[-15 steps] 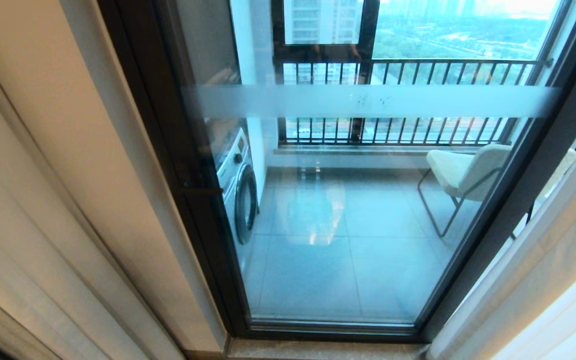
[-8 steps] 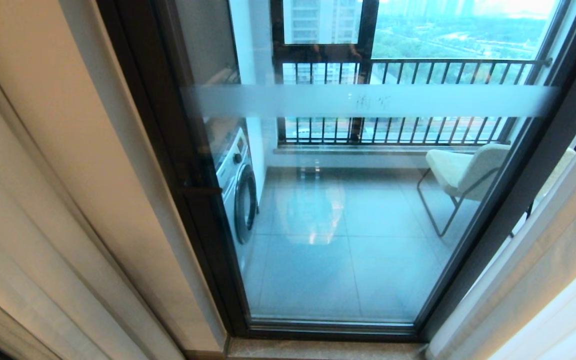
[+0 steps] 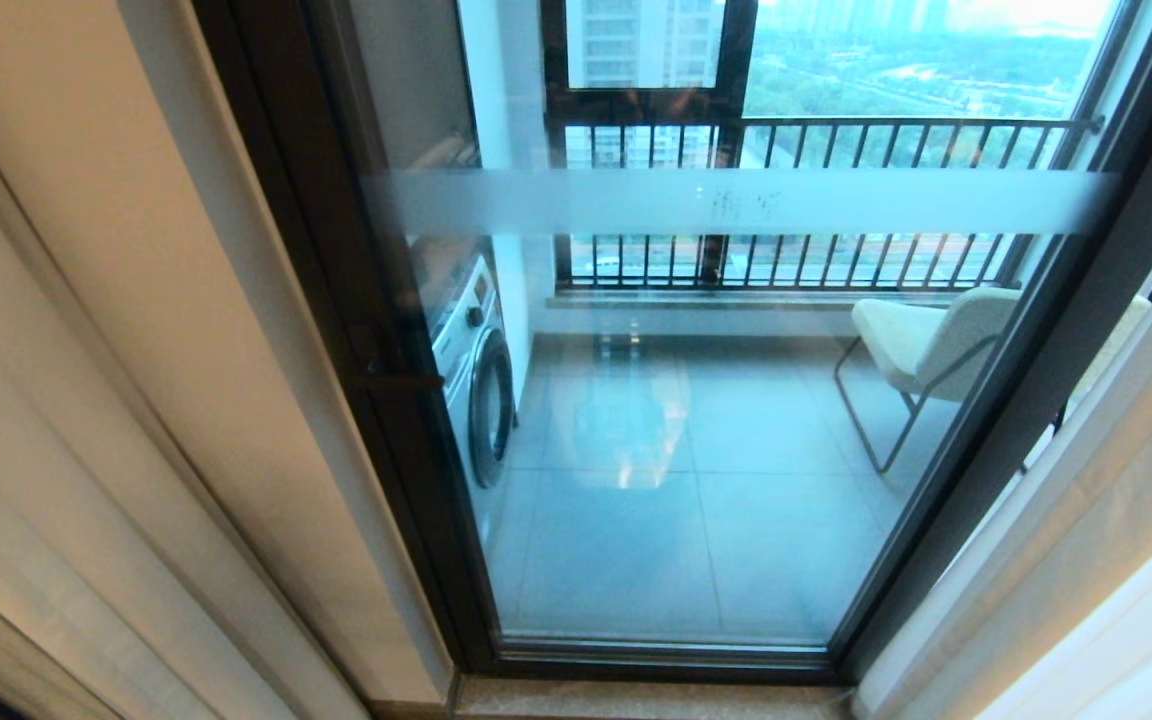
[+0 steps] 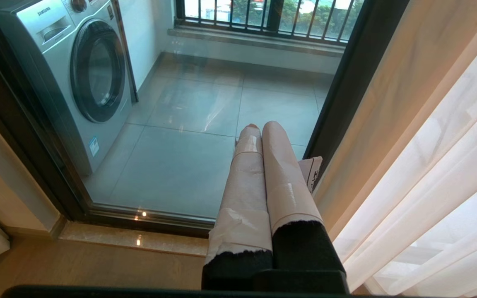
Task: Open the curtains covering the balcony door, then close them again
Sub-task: Close the inner curtains on both sides
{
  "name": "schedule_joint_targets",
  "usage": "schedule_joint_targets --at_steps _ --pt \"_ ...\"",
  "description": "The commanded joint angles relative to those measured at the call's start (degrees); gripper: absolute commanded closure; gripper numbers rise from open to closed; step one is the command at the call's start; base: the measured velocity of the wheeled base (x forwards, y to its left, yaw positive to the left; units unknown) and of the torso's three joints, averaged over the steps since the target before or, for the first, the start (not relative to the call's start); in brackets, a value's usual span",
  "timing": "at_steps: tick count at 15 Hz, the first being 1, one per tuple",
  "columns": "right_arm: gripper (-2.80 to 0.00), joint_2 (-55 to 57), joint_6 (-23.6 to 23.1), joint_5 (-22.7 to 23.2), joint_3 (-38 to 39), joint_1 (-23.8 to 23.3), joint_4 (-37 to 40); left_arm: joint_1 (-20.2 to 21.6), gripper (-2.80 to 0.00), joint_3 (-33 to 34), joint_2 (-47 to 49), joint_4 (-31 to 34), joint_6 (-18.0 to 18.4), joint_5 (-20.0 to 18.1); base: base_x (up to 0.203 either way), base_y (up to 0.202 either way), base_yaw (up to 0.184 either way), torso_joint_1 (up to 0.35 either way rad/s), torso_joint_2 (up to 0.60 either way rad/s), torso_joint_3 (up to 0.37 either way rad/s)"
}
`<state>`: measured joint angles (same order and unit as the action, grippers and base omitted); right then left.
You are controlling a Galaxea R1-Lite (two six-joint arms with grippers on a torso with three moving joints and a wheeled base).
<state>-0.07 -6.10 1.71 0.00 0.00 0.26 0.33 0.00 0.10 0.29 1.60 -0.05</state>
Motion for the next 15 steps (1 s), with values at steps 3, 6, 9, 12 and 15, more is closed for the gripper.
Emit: schedule_joint_targets --at_steps 3,6,9,12,15 --pt "0.0 0.1 -0.1 0.1 0.0 0.0 -0.1 0.0 0.0 -0.1 0.1 -7.8 3.1 0.7 0.0 0.0 0.0 0.0 0.0 0.0" --pt "0.0 0.1 -0.1 0.1 0.0 0.0 0.0 0.0 0.0 -0.1 0.1 -15.6 7.4 2.5 0.0 0.0 0.0 0.0 0.0 0.0" --pt "0.0 0.1 -0.1 0.1 0.0 0.0 0.0 0.0 0.0 -0.4 0.1 -18.1 8.6 4.1 0.0 0.0 0.0 0.0 0.0 0.0" --pt "0.0 0.1 -0.1 0.1 0.0 0.0 0.0 0.0 0.0 -0.5 0.1 -18.0 9.1 4.4 0.0 0.0 0.0 0.0 0.0 0.0" --pt "0.0 0.1 -0.1 0.1 0.0 0.0 0.0 0.0 0.0 -0.4 0.1 -17.5 9.7 4.3 0.0 0.0 0.0 0.0 0.0 0.0"
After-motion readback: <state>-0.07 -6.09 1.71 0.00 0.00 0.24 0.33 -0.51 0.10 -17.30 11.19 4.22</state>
